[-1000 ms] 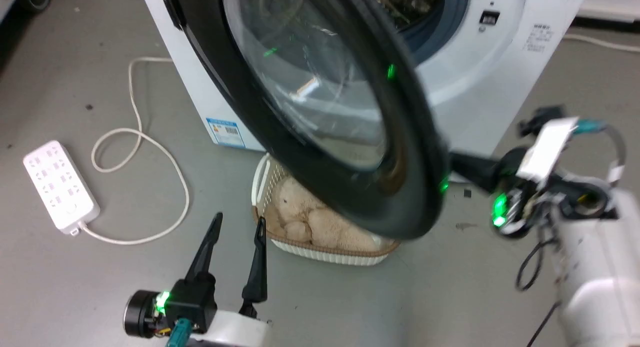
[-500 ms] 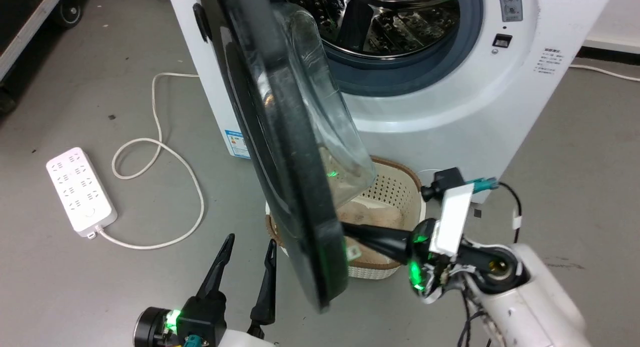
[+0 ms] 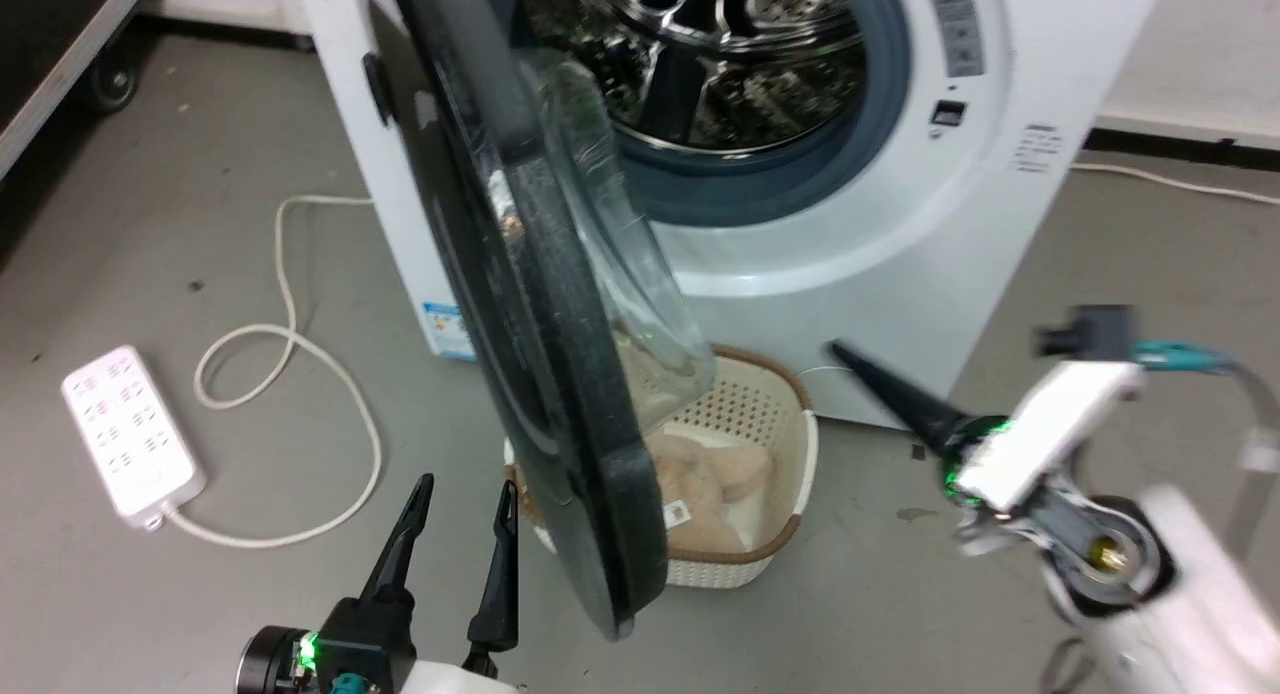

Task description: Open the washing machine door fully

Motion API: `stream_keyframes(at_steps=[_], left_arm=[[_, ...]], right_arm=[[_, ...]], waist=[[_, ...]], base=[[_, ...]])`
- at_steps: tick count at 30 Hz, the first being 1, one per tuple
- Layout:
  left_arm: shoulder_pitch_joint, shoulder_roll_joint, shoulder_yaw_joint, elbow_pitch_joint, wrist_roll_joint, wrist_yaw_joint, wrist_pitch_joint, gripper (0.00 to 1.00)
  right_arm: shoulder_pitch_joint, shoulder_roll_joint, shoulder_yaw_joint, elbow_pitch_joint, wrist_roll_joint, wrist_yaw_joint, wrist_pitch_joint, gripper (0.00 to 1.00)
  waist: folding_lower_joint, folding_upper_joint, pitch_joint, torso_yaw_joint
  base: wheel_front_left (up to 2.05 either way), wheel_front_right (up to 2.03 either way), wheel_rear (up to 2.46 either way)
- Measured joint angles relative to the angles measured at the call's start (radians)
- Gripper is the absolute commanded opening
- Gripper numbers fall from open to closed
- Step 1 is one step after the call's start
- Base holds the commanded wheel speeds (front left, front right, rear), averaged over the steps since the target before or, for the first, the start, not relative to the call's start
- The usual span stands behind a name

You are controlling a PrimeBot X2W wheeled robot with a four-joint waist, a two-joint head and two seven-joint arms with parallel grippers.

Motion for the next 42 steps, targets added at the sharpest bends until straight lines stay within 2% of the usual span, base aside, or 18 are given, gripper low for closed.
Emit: stream_keyframes(at_steps=[4,7,9,11,15,22,24,28,36,37,38,42], left_arm=[[0.004,0.000,0.018,0.002,0.000,-0.013,0.000,1.00],[0.012,0.000,0.030,0.002,0.000,-0.016,0.000,1.00],[0.018,0.000,0.040,0.002,0.000,-0.017,0.000,1.00],[0.019,0.000,0.051,0.003,0.000,-0.022,0.000,1.00],[0.037,0.000,0.067,0.004,-0.001,-0.032,0.000,1.00],[0.061,0.000,0.085,0.012,-0.005,-0.035,0.000,1.00],[0.063,0.000,0.088,0.018,-0.009,-0.043,0.000,1.00],[0.063,0.000,0.094,0.022,-0.009,-0.044,0.000,1.00],[0.064,0.000,0.093,0.040,-0.009,-0.055,0.000,1.00],[0.064,0.000,0.092,0.042,-0.009,-0.060,0.000,0.79],[0.064,0.000,0.090,0.042,-0.008,-0.062,0.000,0.00],[0.064,0.000,0.089,0.034,0.011,-0.066,0.000,0.00]], right_arm=[[0.069,-0.085,-0.025,-0.123,-0.196,0.000,-0.215,1.00],[0.120,-0.165,-0.021,-0.195,-0.413,0.000,-0.380,1.00],[0.161,-0.196,-0.035,-0.219,-0.547,0.000,-0.486,1.00],[0.215,-0.200,-0.067,-0.229,-0.663,0.000,-0.568,1.00],[0.348,-0.141,-0.161,-0.256,-0.884,0.000,-0.657,1.00],[0.527,0.051,-0.263,-0.341,-1.190,0.000,-0.689,1.00],[0.565,0.096,-0.273,-0.346,-1.234,0.000,-0.692,1.00],[0.619,0.137,-0.295,-0.345,-1.283,0.001,-0.692,1.00],[0.634,0.160,-0.339,-0.374,-1.282,0.001,-0.696,1.00],[0.634,0.161,-0.339,-0.375,-1.282,0.001,-0.696,1.00],[0.634,0.162,-0.339,-0.375,-1.277,0.001,-0.696,1.00],[0.634,0.163,-0.339,-0.375,-1.256,0.001,-0.696,1.00]], waist=[[0.0001,0.0000,-0.026,-0.028],[0.0000,0.0001,-0.042,-0.051],[0.0000,0.0001,-0.051,-0.066],[0.0000,0.0001,-0.062,-0.076],[0.0000,0.0000,-0.081,-0.093],[0.0000,0.0000,-0.091,-0.110],[0.0001,0.0000,-0.092,-0.112],[0.0001,0.0000,-0.092,-0.112],[0.0001,0.0000,-0.089,-0.116],[0.0001,0.0001,-0.088,-0.116],[0.0001,0.0000,-0.088,-0.117],[0.0001,0.0000,-0.087,-0.118]], base=[[0.00,0.00,0.00],[0.00,0.00,0.00],[0.00,0.00,0.00],[0.00,0.00,0.00],[0.00,0.00,0.00],[0.00,0.00,0.00],[0.00,0.00,0.00],[0.00,0.00,0.00],[0.00,0.00,0.00],[0.00,0.00,0.00],[0.00,0.00,0.00],[0.00,0.00,0.00]])
